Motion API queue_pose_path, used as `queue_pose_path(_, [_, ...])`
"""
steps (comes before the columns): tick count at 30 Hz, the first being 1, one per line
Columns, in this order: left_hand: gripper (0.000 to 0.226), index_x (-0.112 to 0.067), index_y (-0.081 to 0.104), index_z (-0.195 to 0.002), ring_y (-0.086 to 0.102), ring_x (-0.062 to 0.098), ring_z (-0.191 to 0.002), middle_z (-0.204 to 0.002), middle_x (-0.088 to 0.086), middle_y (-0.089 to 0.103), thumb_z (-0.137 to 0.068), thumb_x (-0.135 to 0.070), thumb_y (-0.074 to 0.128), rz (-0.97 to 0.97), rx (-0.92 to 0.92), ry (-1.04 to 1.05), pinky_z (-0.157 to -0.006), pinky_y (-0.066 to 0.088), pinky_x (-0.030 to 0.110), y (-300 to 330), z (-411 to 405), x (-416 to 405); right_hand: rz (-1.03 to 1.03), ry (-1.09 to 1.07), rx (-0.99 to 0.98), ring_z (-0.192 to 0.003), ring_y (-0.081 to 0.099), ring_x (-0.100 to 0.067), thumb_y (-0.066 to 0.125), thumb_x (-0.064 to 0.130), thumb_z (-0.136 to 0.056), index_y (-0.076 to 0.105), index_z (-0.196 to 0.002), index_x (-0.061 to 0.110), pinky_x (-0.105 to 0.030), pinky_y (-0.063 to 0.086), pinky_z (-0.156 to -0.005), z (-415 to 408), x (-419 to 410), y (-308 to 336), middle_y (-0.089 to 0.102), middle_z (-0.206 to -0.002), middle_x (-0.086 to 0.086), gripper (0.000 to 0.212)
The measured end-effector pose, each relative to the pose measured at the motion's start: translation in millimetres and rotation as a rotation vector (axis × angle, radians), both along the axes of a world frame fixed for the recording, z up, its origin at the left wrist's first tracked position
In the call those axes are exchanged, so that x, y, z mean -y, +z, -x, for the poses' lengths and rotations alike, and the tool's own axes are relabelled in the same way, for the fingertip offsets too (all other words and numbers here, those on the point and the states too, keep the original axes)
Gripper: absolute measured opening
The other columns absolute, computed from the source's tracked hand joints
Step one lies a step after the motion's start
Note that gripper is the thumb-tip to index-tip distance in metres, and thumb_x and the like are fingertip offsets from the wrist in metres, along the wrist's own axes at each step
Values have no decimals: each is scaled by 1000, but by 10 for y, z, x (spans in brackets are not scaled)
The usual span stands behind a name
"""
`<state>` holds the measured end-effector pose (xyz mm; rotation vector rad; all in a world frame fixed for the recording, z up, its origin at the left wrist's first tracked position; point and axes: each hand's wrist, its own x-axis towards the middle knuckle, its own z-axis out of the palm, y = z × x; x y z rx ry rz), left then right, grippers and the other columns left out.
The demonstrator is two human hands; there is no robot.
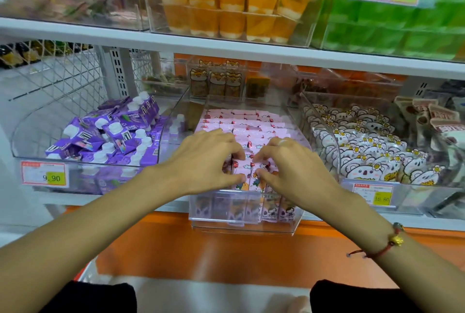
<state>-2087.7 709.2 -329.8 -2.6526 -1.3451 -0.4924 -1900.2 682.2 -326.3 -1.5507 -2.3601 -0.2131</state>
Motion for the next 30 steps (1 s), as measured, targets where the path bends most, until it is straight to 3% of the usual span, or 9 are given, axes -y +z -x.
queue_pose_path(6, [41,-29,59,-111,42,8,-109,-112,-14,59,-81,-57,63,23,4,-76,-82,29,23,6,64,14,13,-8,-32,-110,49,-16,59,37,-91,63,-116,31,-29,39,-72,-3,-17,-8,60,-111,7,27])
queue_pose_path(9, [38,-30,57,-112,51,6,-108,-111,-15,60,-82,-52,65,108,169,-90,-85,38,23,58,108,108,40,-15,-12,-110,49,-16,58,37,-91,62,-117,31,-29,40,-72,-7,-16,3,59,-111,7,27])
queue_pose_path(11, [35,-31,56,-110,60,4,-101,-109,-15,62,-81,-46,68,207,395,-64,-84,47,24,114,135,163,47,-6,-29,-107,51,-15,54,32,-93,62,-117,29,-29,40,-73,-19,-13,22,59,-111,7,26])
queue_pose_path(14, [27,-27,58,-104,62,-4,-88,-103,-14,63,-81,-31,72,289,810,-25,-79,51,13,185,124,185,31,16,-393,-92,54,-9,46,26,-98,62,-119,24,-21,40,-72,21,16,115,60,-107,9,26])
queue_pose_path(17, [22,-24,63,-99,66,-2,-82,-96,-8,69,-79,-23,74,330,1111,-19,-71,54,13,220,63,197,315,110,-790,-85,58,-5,51,35,-96,61,-118,25,-6,43,-65,117,72,199,65,-104,7,27])
queue_pose_path(21, [26,-23,64,-111,69,1,-92,-104,-4,72,-86,-28,67,419,1342,8,-72,56,16,161,-1,234,470,111,-985,-68,62,-4,59,26,-93,64,-113,18,-14,49,-62,195,92,203,66,-84,4,22])
queue_pose_path(25, [25,-32,60,-111,64,-2,-96,-112,-17,64,-90,-19,63,405,1218,4,-74,53,11,86,-76,255,616,-28,-1331,-76,66,-7,60,27,-92,64,-110,6,-17,55,-71,164,49,224,72,-92,-2,28])
queue_pose_path(27, [32,-31,60,-107,62,-2,-93,-111,-16,63,-84,-10,69,400,1138,-10,-70,51,9,53,-124,268,626,-39,-1360,-82,65,-10,60,28,-92,66,-109,3,-21,55,-76,150,44,225,72,-97,-5,30])
queue_pose_path(30, [43,-32,58,-110,57,-4,-90,-109,-19,60,-74,-24,80,365,1020,-28,-70,51,13,9,-180,296,613,-29,-1405,-81,66,-12,63,26,-90,64,-110,0,-23,57,-77,174,54,219,72,-94,-6,33])
